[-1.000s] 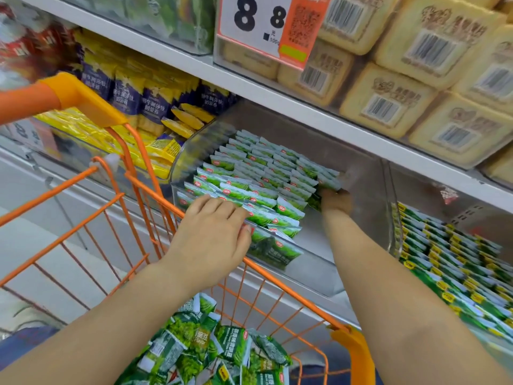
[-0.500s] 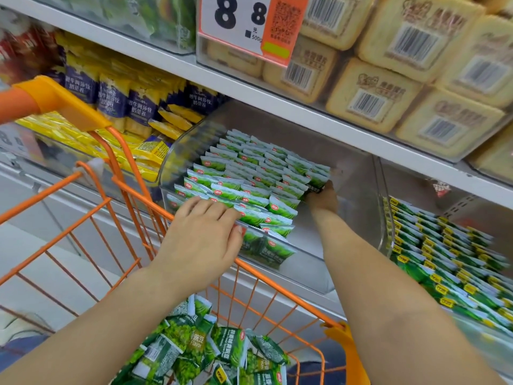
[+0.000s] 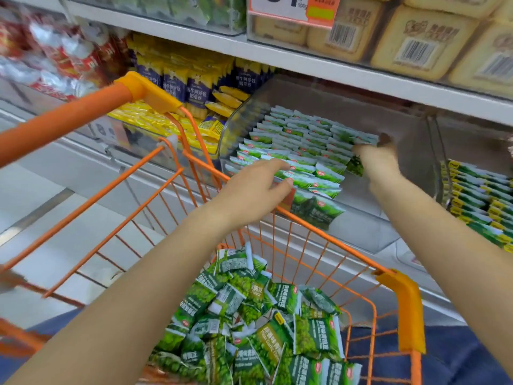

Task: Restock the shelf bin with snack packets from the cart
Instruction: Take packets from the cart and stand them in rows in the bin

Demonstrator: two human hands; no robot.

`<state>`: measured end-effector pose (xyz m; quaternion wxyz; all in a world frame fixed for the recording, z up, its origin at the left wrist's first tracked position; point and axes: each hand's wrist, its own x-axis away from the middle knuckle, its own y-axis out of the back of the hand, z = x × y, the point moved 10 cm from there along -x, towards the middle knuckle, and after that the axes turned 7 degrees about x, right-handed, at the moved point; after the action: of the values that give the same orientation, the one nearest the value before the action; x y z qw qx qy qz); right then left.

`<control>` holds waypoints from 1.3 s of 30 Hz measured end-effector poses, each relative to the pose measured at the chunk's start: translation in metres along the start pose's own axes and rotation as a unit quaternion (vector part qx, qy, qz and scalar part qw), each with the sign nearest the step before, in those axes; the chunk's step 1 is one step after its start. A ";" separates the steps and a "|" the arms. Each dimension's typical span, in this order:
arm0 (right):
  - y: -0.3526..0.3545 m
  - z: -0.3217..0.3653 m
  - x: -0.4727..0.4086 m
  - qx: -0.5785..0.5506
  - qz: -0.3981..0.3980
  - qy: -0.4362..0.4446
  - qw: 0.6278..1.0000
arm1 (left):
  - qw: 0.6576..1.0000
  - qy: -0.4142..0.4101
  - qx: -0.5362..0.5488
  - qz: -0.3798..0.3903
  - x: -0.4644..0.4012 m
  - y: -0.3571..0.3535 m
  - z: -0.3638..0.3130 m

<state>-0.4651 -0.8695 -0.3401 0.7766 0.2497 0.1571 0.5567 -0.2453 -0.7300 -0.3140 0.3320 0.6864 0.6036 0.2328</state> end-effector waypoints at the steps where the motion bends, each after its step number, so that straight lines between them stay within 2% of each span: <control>1: 0.009 0.011 0.028 -0.004 0.007 0.053 0.999 | 1.000 -0.003 0.015 0.002 0.005 0.007 -0.006; 3: 0.022 0.029 0.085 0.006 0.024 0.198 0.980 | 0.999 -0.040 -0.018 -0.009 0.021 0.023 -0.021; 4: 0.026 0.039 0.114 -0.004 0.036 0.283 0.958 | 0.998 -0.054 -0.033 -0.006 0.030 0.028 -0.023; 6: 0.028 0.050 0.159 -0.002 0.055 0.395 0.917 | 0.996 -0.039 -0.055 0.054 0.047 0.020 -0.013; 7: 0.024 0.053 0.177 0.015 0.065 0.437 0.897 | 0.990 -0.006 -0.081 0.117 0.055 0.006 0.004; 8: 0.017 0.059 0.198 0.039 0.078 0.477 0.874 | 0.972 0.039 -0.120 0.196 0.065 -0.012 0.027; 10: -0.006 0.065 0.236 0.105 0.113 0.559 0.815 | 0.899 0.134 -0.215 0.357 0.091 -0.044 0.079; 11: -0.021 0.064 0.250 0.145 0.126 0.593 0.782 | 0.863 0.166 -0.249 0.406 0.101 -0.054 0.101; 12: -0.036 0.061 0.256 0.193 0.130 0.616 0.753 | 0.844 0.186 -0.264 0.428 0.106 -0.061 0.115; 14: -0.055 0.047 0.253 0.282 0.112 0.621 0.723 | 0.850 0.215 -0.250 0.410 0.103 -0.070 0.131; 16: -0.061 0.040 0.244 0.317 0.106 0.601 0.726 | 0.874 0.217 -0.234 0.366 0.091 -0.075 0.136; 18: -0.059 0.036 0.240 0.311 0.107 0.594 0.734 | 0.884 0.207 -0.238 0.346 0.080 -0.083 0.139; 23: -0.057 0.031 0.238 0.290 0.121 0.596 0.739 | 0.863 0.167 -0.316 0.358 0.078 -0.116 0.151; 26: -0.054 0.032 0.235 0.267 0.132 0.581 0.758 | 0.868 0.131 -0.346 0.333 0.082 -0.122 0.149; 29: -0.056 0.031 0.235 0.262 0.157 0.567 0.765 | 0.875 0.094 -0.332 0.340 0.080 -0.117 0.129; 31: -0.059 0.027 0.231 0.254 0.193 0.535 0.782 | 0.890 0.089 -0.281 0.347 0.076 -0.106 0.112; 34: -0.057 0.029 0.230 0.233 0.221 0.504 0.802 | 0.931 0.120 -0.075 0.337 0.071 -0.075 0.075; 37: -0.053 0.034 0.229 0.181 0.251 0.467 0.828 | 0.924 0.119 0.114 0.345 0.074 -0.045 0.026; 39: -0.048 0.034 0.221 0.094 0.278 0.407 0.865 | 0.917 0.102 0.167 0.348 0.078 -0.032 0.010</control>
<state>-0.3362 -0.6804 -0.3315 0.4292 0.1065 0.4346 0.7846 -0.2473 -0.6532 -0.3504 0.0474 0.8710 0.3872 0.2985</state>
